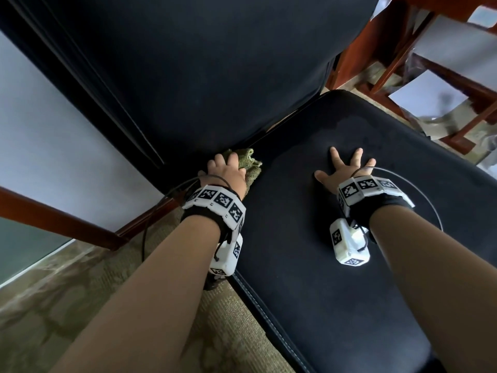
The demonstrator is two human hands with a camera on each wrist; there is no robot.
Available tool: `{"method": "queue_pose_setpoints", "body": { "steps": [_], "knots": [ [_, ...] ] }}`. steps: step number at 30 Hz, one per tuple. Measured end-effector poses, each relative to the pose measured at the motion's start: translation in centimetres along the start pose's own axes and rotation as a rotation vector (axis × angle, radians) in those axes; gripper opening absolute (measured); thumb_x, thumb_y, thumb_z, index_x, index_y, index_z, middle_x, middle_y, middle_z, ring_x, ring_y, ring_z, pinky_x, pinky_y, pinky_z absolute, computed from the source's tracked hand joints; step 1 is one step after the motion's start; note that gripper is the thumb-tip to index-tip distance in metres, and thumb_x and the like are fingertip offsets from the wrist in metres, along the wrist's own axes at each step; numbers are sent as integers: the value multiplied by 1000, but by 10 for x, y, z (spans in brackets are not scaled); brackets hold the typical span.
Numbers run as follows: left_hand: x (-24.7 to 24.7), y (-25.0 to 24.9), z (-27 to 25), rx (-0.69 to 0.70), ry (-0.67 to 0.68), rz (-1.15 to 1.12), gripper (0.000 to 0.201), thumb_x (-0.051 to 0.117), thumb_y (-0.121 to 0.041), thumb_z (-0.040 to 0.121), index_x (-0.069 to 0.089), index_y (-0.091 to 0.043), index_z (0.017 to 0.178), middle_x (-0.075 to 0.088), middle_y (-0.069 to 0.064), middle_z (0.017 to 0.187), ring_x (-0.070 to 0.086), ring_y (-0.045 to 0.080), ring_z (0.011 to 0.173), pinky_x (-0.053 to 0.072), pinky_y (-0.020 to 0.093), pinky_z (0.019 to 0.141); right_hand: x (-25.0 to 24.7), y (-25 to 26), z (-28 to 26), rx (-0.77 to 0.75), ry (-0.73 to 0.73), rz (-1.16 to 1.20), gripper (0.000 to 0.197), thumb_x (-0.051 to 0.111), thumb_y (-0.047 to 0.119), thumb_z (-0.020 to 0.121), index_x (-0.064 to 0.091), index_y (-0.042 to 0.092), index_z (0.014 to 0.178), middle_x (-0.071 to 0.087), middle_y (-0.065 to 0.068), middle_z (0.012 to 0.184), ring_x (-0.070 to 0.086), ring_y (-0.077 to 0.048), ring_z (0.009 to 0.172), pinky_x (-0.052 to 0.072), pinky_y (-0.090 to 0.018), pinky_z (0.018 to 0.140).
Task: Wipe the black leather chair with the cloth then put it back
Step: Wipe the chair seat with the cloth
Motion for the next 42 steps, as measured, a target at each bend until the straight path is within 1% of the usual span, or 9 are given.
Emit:
{"method": "queue_pose_setpoints", "body": {
  "steps": [4, 8, 12, 16, 21, 24, 28, 35, 42],
  "knots": [
    [0, 4, -7, 73, -61, -140, 53, 31, -36, 99, 11, -31, 148, 16, 8, 148, 25, 26, 131, 24, 46, 107, 0, -1, -1, 8, -22, 10, 77, 41, 66, 85, -6, 48, 143, -19, -1, 155, -12, -39, 140, 11, -62, 110],
    [6, 1, -27, 103, -37, -157, 64, 39, -43, 95, 6, -35, 149, 1, 10, 154, 7, 32, 139, 15, 49, 110, 2, -1, -1, 13, -29, 21, 76, 42, 65, 85, -5, 48, 143, -19, 0, 155, -13, -38, 141, 11, -63, 110],
    [2, -9, -15, 132, 9, -107, 63, 40, -39, 95, 7, -32, 149, 6, 12, 154, 10, 30, 139, 20, 48, 108, 1, 1, -4, 0, -42, 29, 75, 42, 62, 87, -3, 45, 144, -19, -3, 155, -13, -41, 140, 6, -59, 112],
    [-8, -39, 10, 168, 53, -95, 61, 40, -35, 97, 9, -29, 149, 11, 10, 153, 15, 29, 137, 25, 51, 108, 0, 1, -4, 6, -46, 14, 75, 41, 62, 87, -4, 44, 145, -18, -4, 155, -12, -43, 139, 6, -58, 112],
    [-15, -103, 48, 249, 104, -115, 55, 34, -32, 100, 11, -28, 149, 12, 10, 153, 16, 30, 137, 21, 52, 107, 0, 0, -2, -2, -57, 20, 74, 41, 62, 87, -3, 45, 144, -18, -2, 155, -13, -41, 140, 8, -61, 110],
    [-15, -118, 68, 237, 112, -116, 54, 37, -29, 98, 17, -23, 148, 21, 11, 150, 20, 32, 136, 23, 52, 108, 2, -2, 2, 4, -54, 16, 74, 41, 64, 86, -4, 48, 143, -19, 0, 155, -13, -38, 141, 11, -64, 109],
    [-21, -110, 73, 254, 87, -102, 48, 38, -29, 98, 28, -17, 144, 28, 12, 147, 26, 31, 135, 27, 49, 105, 1, 0, 0, 16, -43, 0, 74, 40, 64, 86, -4, 47, 143, -18, 0, 155, -12, -38, 141, 12, -63, 109],
    [-21, -78, 51, 317, 89, -78, 48, 38, -28, 99, 24, -15, 144, 31, 14, 143, 32, 31, 130, 34, 46, 97, 0, 3, -7, 33, -41, -3, 74, 41, 62, 87, -3, 45, 144, -17, -3, 155, -11, -42, 140, 5, -55, 113],
    [-14, -22, 15, 292, 73, -98, 52, 38, -29, 99, 20, -18, 146, 31, 13, 144, 31, 31, 130, 34, 46, 98, -4, 6, -18, 36, -50, -29, 76, 42, 64, 86, -3, 45, 144, -15, -4, 156, -9, -41, 141, 4, -52, 113]
  ]
}}
Point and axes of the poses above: each hand's wrist, its own z-axis towards the middle knuckle, its own x-axis out of the palm, y = z × x, the point moved 5 cm from there along z, towards the middle knuckle
